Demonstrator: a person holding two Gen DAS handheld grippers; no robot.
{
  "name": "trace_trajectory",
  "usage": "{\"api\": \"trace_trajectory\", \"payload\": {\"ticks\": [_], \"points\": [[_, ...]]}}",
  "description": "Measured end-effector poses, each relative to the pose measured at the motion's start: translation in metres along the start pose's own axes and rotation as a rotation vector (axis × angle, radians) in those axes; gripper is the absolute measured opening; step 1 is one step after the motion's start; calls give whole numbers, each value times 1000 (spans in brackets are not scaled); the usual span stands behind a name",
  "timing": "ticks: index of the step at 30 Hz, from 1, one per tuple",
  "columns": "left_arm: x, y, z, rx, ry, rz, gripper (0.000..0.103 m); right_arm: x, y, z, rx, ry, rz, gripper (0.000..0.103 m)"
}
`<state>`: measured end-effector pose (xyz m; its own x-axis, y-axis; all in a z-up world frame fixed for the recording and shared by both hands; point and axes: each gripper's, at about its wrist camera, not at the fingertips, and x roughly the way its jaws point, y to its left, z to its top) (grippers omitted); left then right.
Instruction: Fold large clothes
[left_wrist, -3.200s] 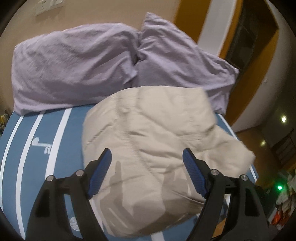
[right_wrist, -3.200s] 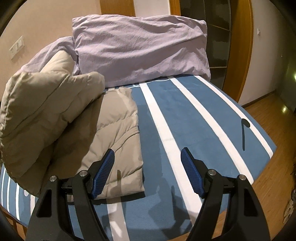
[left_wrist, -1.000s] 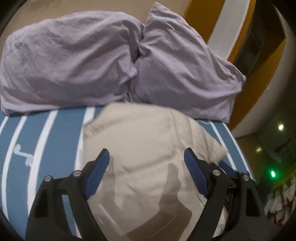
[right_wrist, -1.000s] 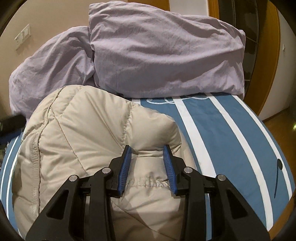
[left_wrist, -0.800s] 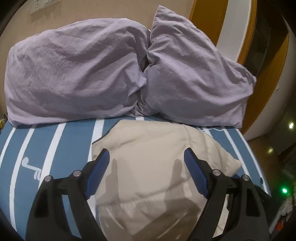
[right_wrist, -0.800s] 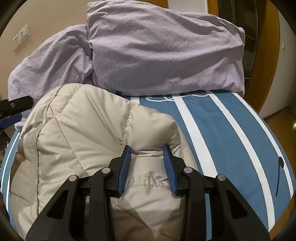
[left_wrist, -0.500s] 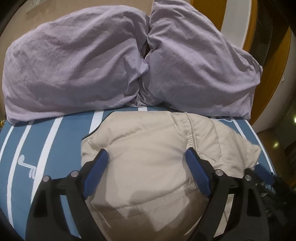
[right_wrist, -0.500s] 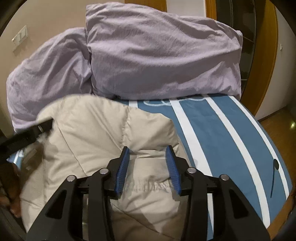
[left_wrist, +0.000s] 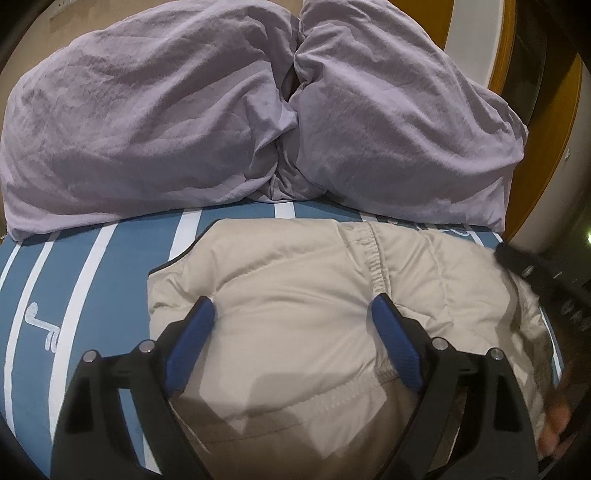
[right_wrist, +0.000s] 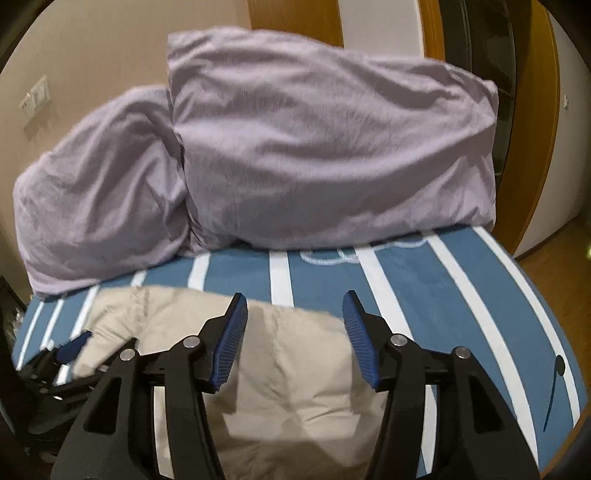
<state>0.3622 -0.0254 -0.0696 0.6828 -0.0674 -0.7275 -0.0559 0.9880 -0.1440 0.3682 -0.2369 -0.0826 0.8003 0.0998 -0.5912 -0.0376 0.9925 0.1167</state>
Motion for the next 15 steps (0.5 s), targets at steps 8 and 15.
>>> {"api": "trace_trajectory", "payload": {"ticks": [8, 15], "points": [[1, 1, -2, -5, -9, -28, 89, 13, -4, -19, 3, -7, -17, 56], [4, -2, -4, -1, -12, -36, 90, 22, -7, -30, 11, -14, -25, 57]]}}
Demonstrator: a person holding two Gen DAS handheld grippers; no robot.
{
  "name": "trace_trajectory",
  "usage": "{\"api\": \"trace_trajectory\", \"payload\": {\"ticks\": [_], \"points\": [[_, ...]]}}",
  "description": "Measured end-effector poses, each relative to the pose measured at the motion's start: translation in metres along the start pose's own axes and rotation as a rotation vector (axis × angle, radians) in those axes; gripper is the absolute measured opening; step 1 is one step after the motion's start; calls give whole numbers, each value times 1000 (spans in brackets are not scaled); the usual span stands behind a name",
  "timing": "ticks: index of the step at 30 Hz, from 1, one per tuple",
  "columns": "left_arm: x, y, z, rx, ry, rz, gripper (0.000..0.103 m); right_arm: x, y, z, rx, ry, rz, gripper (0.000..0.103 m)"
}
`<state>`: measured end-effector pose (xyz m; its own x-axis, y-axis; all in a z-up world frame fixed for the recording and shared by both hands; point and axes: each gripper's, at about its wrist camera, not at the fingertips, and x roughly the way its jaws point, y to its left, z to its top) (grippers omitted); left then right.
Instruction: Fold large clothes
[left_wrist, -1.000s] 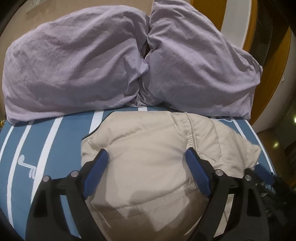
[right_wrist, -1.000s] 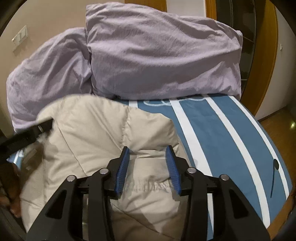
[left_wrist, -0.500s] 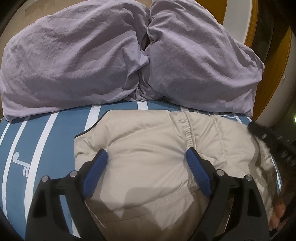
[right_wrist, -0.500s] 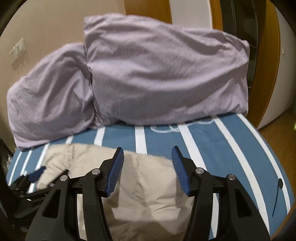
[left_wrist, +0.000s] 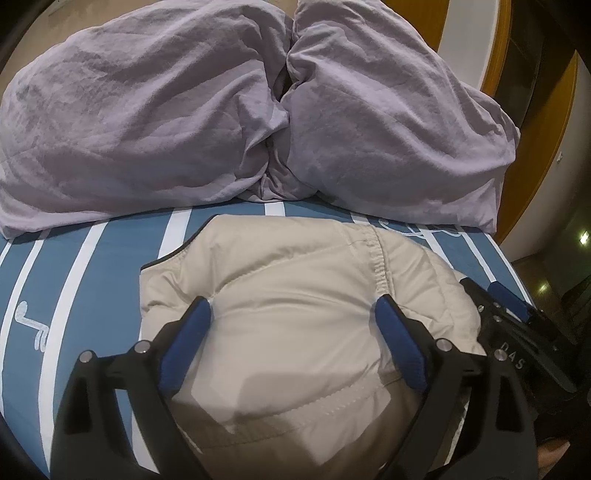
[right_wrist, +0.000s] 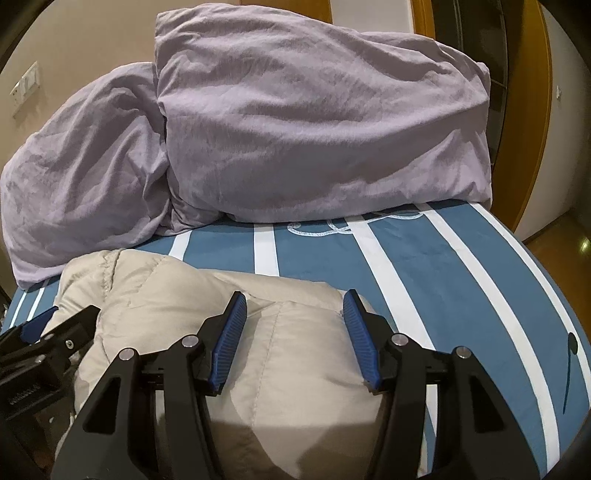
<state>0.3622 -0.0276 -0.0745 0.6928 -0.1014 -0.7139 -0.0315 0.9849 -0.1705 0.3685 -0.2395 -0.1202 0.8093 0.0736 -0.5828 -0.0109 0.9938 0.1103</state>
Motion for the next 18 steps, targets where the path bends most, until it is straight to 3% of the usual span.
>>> {"api": "trace_trajectory", "payload": {"ticks": [18], "points": [[16, -1, -1, -14, 12, 0, 93, 24, -4, -8, 38, 37, 3, 63]]}}
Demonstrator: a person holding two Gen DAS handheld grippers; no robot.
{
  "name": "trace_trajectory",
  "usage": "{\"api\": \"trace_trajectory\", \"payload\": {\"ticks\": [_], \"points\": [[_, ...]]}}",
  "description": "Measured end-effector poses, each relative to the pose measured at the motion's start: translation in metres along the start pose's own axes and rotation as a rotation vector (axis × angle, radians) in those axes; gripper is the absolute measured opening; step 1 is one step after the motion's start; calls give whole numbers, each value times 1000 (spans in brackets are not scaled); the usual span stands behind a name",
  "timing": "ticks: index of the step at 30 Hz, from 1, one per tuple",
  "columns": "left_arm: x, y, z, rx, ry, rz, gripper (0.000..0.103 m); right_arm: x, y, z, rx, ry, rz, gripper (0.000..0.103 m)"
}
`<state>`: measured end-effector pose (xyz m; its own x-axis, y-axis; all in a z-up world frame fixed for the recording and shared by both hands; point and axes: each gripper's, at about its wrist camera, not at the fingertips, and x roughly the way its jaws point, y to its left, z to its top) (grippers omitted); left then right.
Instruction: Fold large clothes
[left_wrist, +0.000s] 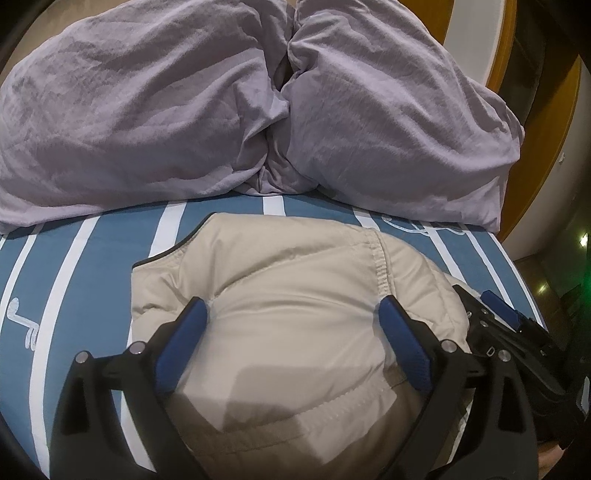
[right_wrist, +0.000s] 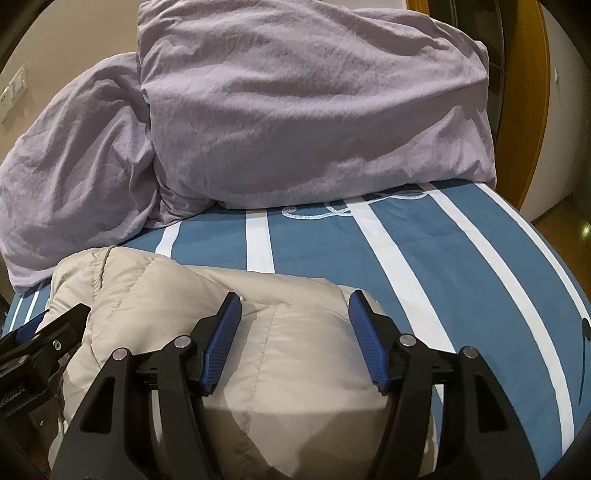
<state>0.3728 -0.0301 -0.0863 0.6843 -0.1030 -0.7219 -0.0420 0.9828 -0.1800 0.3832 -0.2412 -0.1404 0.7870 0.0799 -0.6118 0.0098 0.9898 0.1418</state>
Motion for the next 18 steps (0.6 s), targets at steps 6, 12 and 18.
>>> {"api": "trace_trajectory", "payload": {"ticks": [6, 12, 18], "points": [[4, 0, -1, -4, 3, -1, 94, 4, 0, -1, -2, 4, -5, 64], [6, -1, -2, -2, 0, 8, 94, 8, 1, -3, -6, 4, -16, 64], [8, -1, -3, -2, -1, 11, 94, 13, -2, -3, 5, 11, -7, 65]]}}
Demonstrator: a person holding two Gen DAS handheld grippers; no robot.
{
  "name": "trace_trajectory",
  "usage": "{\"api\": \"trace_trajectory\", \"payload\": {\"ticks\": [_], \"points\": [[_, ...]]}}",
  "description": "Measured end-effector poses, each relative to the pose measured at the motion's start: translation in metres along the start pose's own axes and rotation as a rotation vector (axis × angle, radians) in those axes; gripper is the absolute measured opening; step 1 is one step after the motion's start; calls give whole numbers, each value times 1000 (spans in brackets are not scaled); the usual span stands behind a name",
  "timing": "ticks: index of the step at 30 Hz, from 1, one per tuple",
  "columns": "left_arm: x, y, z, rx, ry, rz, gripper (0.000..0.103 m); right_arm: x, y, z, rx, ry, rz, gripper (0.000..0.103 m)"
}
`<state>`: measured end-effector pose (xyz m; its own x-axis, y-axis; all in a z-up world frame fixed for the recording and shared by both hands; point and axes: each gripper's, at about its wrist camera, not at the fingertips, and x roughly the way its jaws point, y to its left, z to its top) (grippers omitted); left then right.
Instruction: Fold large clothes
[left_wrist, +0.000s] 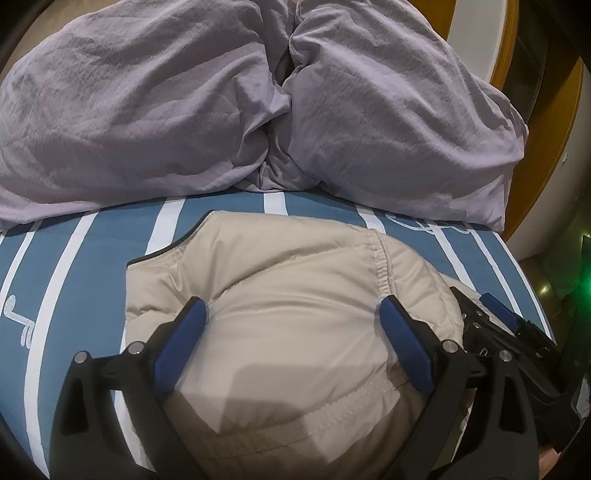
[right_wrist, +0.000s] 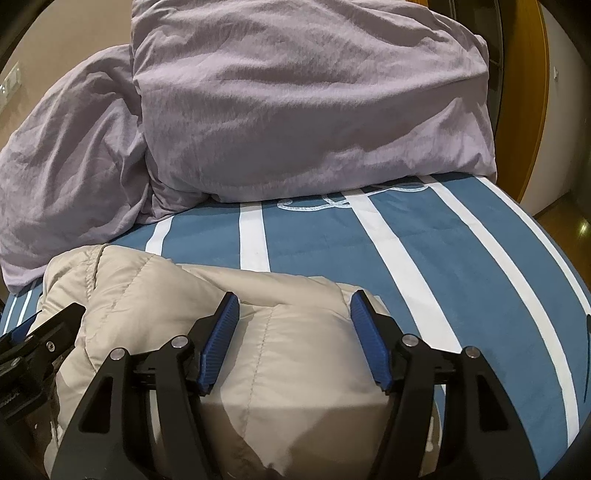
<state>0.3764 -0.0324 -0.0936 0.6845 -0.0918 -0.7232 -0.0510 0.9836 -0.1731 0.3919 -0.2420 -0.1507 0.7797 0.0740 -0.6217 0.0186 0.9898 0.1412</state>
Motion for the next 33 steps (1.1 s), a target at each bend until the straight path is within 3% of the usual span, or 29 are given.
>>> {"api": "trace_trajectory", "payload": {"ticks": [12, 22, 27, 33], "points": [[-4, -2, 4, 10, 22, 28, 95, -3, -1, 6, -2, 60, 6, 66], [-58, 4, -14, -9, -14, 24, 95, -74, -12, -9, -14, -31, 84, 66], [-69, 3, -25, -38, -17, 18, 95, -85, -12, -18, -24, -41, 101, 64], [-70, -4, -40, 5, -31, 43, 97, -79, -14, -31, -40, -14, 98, 64]]}}
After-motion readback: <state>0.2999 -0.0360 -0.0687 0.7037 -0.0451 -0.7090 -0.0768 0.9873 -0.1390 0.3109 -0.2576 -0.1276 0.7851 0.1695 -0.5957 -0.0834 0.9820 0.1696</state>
